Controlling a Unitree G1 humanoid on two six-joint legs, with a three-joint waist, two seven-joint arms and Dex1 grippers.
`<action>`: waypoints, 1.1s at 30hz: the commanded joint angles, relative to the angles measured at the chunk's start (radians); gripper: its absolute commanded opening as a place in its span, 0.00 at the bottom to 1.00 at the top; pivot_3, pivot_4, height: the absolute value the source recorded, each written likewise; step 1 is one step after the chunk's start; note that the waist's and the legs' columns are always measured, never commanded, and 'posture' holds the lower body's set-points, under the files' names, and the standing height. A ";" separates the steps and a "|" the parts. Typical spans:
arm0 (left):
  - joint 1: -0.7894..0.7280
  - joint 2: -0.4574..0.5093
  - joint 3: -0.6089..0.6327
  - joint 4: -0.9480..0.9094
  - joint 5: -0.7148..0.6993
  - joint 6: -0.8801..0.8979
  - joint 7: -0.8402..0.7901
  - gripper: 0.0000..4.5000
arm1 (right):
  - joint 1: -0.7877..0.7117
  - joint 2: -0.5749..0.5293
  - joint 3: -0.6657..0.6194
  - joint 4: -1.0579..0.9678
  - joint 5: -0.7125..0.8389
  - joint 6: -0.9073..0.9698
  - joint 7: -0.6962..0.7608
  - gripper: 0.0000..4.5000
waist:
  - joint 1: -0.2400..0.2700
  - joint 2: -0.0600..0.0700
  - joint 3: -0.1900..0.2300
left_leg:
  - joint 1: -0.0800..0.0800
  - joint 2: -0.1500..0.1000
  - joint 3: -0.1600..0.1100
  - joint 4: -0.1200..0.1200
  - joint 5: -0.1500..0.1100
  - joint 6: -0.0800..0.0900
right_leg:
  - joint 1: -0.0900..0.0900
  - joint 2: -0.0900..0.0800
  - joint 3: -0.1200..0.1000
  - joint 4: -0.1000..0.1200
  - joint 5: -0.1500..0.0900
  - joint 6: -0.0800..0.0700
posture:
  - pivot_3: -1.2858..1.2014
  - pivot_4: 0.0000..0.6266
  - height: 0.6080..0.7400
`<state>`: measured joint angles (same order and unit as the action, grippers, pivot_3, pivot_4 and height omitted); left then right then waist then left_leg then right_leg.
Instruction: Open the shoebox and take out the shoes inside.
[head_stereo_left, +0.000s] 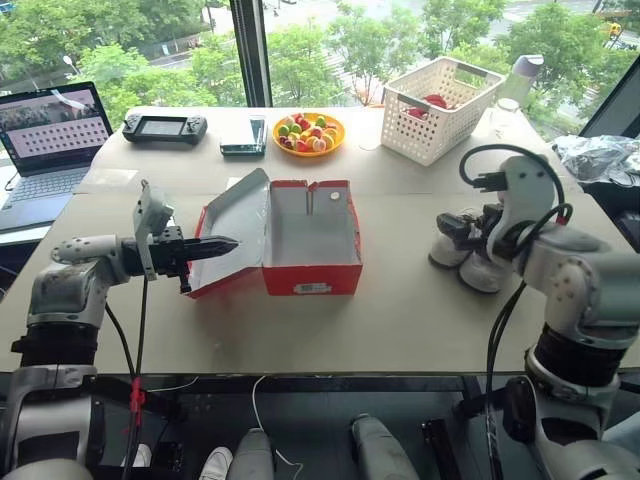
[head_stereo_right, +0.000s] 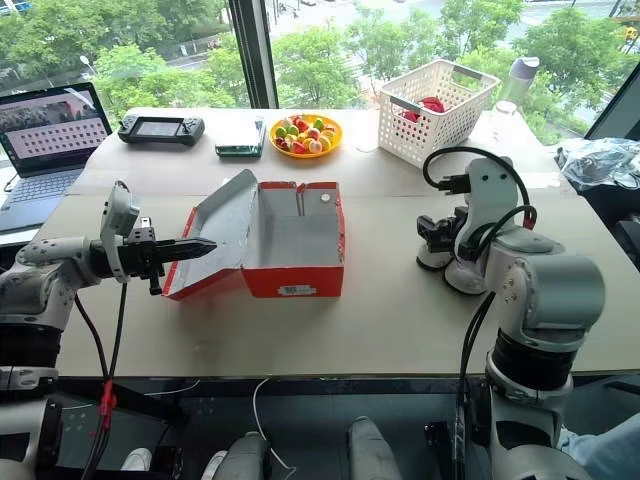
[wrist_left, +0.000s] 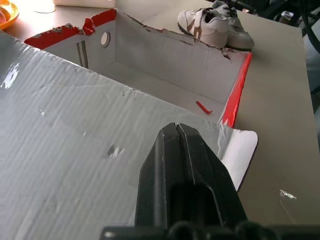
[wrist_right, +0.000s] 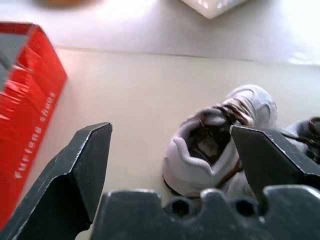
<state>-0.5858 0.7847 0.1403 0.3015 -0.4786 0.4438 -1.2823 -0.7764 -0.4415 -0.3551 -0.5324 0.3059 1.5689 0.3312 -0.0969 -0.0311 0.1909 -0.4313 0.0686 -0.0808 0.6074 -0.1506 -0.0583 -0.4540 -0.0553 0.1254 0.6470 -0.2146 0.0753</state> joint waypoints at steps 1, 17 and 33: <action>0.057 -0.003 0.108 -0.094 -0.048 0.046 0.118 0.00 | 0.040 0.004 -0.121 -0.148 0.200 -0.006 0.198 0.99 | -0.001 0.000 0.000 | 0.000 0.000 0.000 0.000 0.000 0.000 | 0.000 0.000 0.000 0.000 0.000 0.000 | 0.52 0.24 1.00; 0.428 -0.447 0.453 -0.528 -0.027 0.007 0.990 0.00 | 0.621 0.132 0.213 -0.063 -0.198 -0.838 -0.193 0.99 | 0.009 -0.004 -0.002 | 0.013 -0.001 0.001 0.002 0.000 -0.001 | 0.017 -0.002 0.000 -0.008 0.000 -0.004 | 0.52 0.24 1.00; 0.545 -0.541 0.370 -0.356 0.130 -0.260 1.089 0.00 | 0.815 0.212 0.280 0.184 -0.271 -1.205 -0.202 0.99 | 0.024 -0.010 -0.006 | 0.013 -0.001 0.001 0.002 -0.001 -0.004 | 0.022 -0.003 0.000 -0.018 0.002 -0.004 | 0.52 0.24 1.00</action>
<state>-0.0353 0.2374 0.5179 -0.0425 -0.3287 0.2132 -0.1755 0.0291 -0.2237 -0.0647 -0.3459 0.0316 0.3981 0.1195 -0.0724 -0.0414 0.1847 -0.4181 0.0673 -0.0798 0.6094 -0.1535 -0.0646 -0.4325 -0.0579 0.1251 0.6287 -0.2122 0.0709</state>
